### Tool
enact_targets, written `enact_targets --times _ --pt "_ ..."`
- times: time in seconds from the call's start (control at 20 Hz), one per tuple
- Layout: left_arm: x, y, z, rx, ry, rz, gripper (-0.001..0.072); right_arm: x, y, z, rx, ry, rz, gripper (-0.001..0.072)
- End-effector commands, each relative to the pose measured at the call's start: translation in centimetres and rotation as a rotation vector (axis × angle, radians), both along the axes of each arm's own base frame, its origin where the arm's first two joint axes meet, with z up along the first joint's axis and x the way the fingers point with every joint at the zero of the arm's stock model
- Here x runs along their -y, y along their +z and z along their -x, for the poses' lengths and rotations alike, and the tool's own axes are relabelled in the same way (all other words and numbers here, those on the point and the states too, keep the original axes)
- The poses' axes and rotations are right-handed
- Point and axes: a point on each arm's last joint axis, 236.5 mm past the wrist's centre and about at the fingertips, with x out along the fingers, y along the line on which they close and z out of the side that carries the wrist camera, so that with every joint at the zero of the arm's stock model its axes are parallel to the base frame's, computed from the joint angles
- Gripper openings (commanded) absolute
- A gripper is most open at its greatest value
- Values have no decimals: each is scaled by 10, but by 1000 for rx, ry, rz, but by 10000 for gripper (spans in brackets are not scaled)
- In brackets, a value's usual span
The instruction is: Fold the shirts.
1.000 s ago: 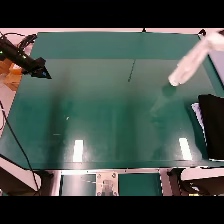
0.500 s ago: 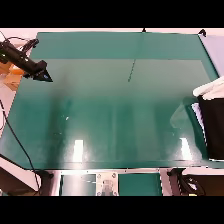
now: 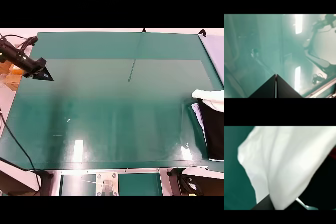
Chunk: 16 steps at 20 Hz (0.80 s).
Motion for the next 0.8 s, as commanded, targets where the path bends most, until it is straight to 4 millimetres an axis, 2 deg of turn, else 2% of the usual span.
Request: enact_targets --times 0.0,0.05,0.2,0.25,0.3,0.35,0.4,0.5,0.6,0.65,0.7,0.75 --pt "8 13 9 13 -4 29 22 -9 -42 55 -245 -84 -72 18" --pt "8 15 11 14 -5 29 22 -17 -60 62 -285 -81 -123 18" --pt "9 23 13 34 -5 27 22 -35 -114 100 -472 -94 -230 39" --pt "9 24 13 38 -5 27 22 -40 -127 107 -499 -94 -255 214" --pt "9 24 13 39 -4 26 22 -44 -139 109 -514 -88 -277 494" --pt "9 24 13 38 -4 26 22 -45 -145 110 -521 -86 -289 560" --pt "9 24 13 39 -4 26 22 -45 -147 108 -522 -83 -297 559" --pt "10 25 13 36 2 31 22 -47 -144 89 -459 -64 -303 559" --pt "13 28 13 39 -2 49 22 -52 -131 49 -324 -17 -299 555" --pt "15 29 13 43 -6 51 22 -58 -120 24 -239 26 -301 492" --pt "17 32 15 49 -13 42 22 -68 -106 -6 -143 96 -298 163" --pt "23 37 17 65 -24 40 21 -79 -92 -33 -59 160 -287 35"
